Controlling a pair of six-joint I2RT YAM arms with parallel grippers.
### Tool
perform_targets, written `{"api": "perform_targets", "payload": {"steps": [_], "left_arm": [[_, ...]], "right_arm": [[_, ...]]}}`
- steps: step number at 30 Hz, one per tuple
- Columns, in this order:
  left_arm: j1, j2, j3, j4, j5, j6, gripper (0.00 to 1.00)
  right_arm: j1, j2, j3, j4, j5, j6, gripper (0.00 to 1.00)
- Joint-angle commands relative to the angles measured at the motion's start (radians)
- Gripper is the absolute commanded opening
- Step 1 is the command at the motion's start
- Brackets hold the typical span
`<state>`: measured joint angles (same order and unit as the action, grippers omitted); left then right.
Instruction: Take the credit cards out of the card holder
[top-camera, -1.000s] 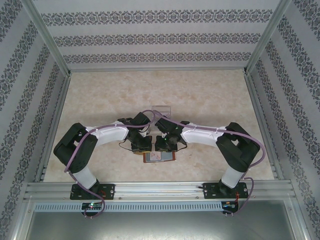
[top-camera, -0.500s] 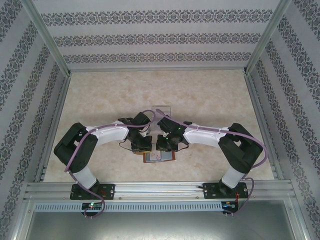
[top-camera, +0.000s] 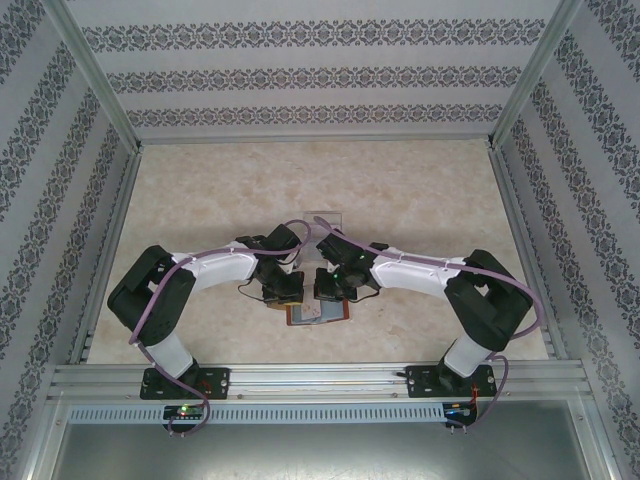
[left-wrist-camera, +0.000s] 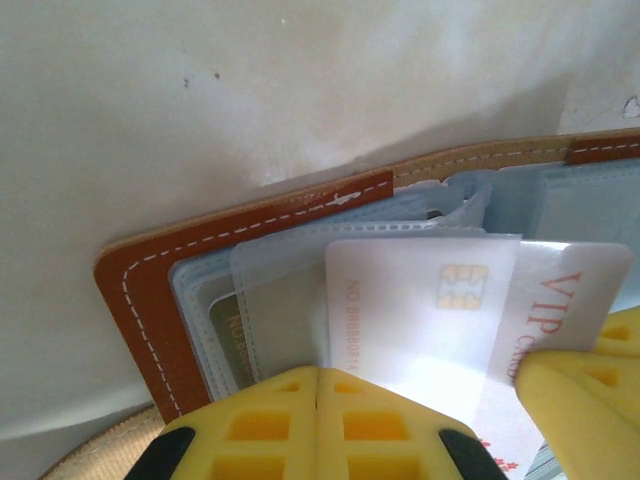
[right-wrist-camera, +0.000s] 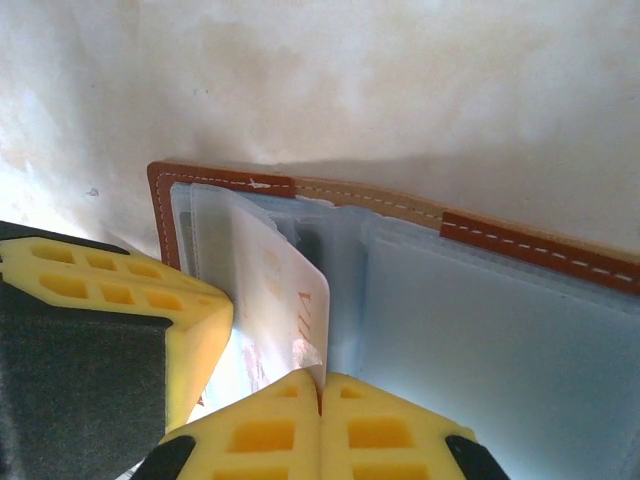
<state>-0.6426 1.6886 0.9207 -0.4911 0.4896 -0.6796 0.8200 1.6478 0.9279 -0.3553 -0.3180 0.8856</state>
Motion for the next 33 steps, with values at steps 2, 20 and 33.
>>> {"api": "perform_targets", "payload": {"steps": [2,20,33], "left_arm": [[-0.015,0.011,-0.024,-0.076,-0.094,0.022,0.05],[-0.015,-0.009,-0.015,-0.095,-0.121,0.023,0.05],[-0.015,-0.025,-0.004,-0.106,-0.126,0.025,0.05]], "right_arm": [[-0.015,-0.019,-0.011,-0.087,0.063,-0.031,0.06],[-0.028,-0.033,0.016,-0.218,0.144,-0.089,0.04],[-0.029,-0.021,0.055,-0.278,0.180,-0.113,0.04]]}}
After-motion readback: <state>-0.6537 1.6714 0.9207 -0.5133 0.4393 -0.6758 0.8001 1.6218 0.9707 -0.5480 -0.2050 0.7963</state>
